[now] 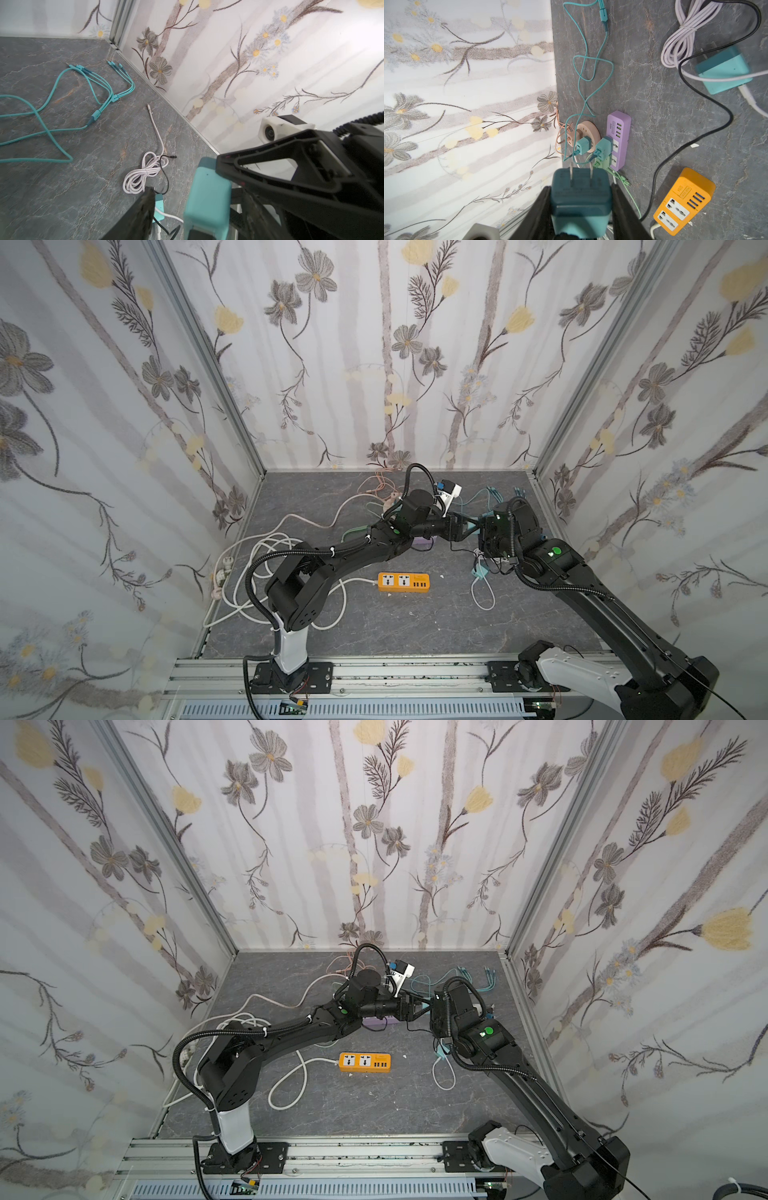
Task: Insert the plug
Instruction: 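Bring the teal charger to the left gripper and close the left gripper on it, then raise the teal charger with the left gripper while the right gripper releases and withdraws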
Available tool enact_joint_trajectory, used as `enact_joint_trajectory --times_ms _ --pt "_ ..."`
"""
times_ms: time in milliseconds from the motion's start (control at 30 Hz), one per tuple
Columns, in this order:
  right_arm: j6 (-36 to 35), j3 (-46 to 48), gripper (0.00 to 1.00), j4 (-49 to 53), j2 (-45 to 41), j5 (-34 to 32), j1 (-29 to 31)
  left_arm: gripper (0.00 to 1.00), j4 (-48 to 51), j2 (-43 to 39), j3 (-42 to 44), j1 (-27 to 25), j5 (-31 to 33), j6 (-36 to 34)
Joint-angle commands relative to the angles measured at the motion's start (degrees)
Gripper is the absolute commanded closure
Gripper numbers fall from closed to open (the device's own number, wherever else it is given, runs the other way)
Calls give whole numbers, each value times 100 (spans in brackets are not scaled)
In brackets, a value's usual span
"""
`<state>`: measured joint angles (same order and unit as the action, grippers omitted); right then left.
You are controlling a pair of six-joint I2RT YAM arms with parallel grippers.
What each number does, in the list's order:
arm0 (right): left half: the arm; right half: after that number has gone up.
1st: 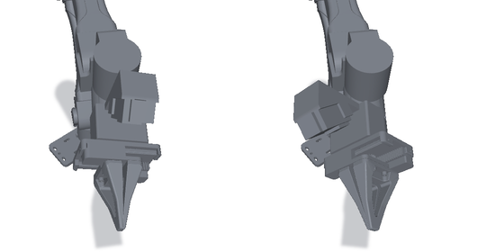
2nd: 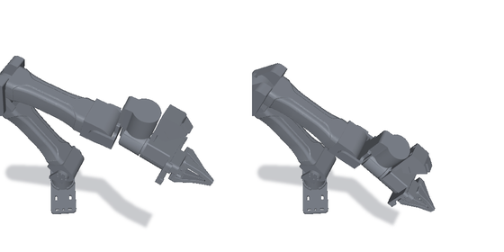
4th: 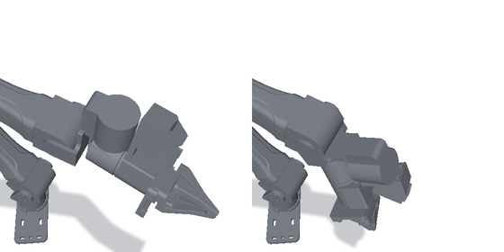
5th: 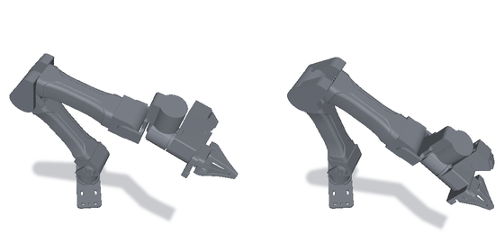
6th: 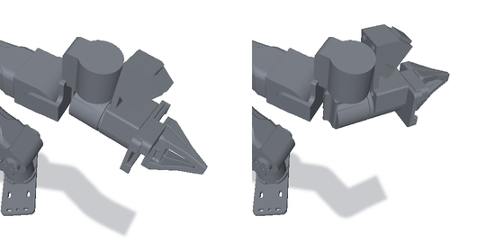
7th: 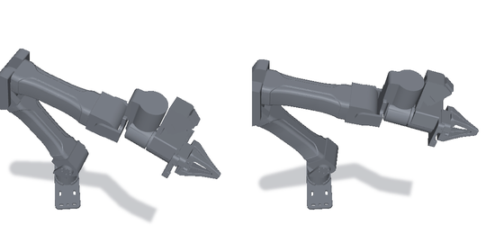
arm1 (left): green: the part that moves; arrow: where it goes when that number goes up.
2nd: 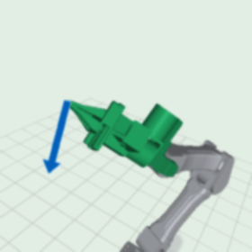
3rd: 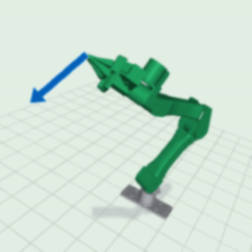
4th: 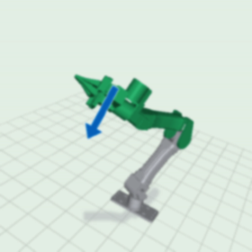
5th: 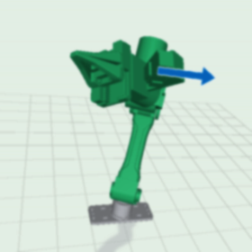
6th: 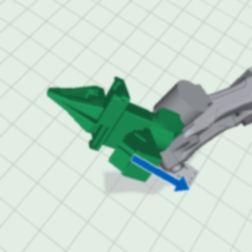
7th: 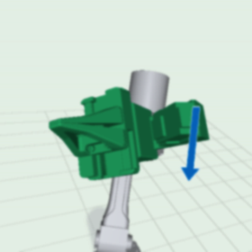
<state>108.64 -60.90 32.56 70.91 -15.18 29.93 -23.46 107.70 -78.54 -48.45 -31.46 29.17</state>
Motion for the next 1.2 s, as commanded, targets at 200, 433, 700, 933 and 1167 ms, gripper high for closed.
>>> enact_joint_trajectory --times_ms 200,433,700,933,1167 --pt "464 104 68 -378 -146 -64 5 48 -736 -47 260 -2 -495 3" --pt "417 148 68 -366 -236 -56 17 60 -682 -17 176 -6 -546 -35" --pt "380 334 66 -519 -271 83 42 80 -260 39 -75 -5 -409 -149" --pt "-880 693 16 -578 -599 -453 -80 100 248 -166 -54 2 -5 -346" --pt "-3331 1914 1 -1392 -1395 179 -582 100 461 -493 196 2 71 -481"
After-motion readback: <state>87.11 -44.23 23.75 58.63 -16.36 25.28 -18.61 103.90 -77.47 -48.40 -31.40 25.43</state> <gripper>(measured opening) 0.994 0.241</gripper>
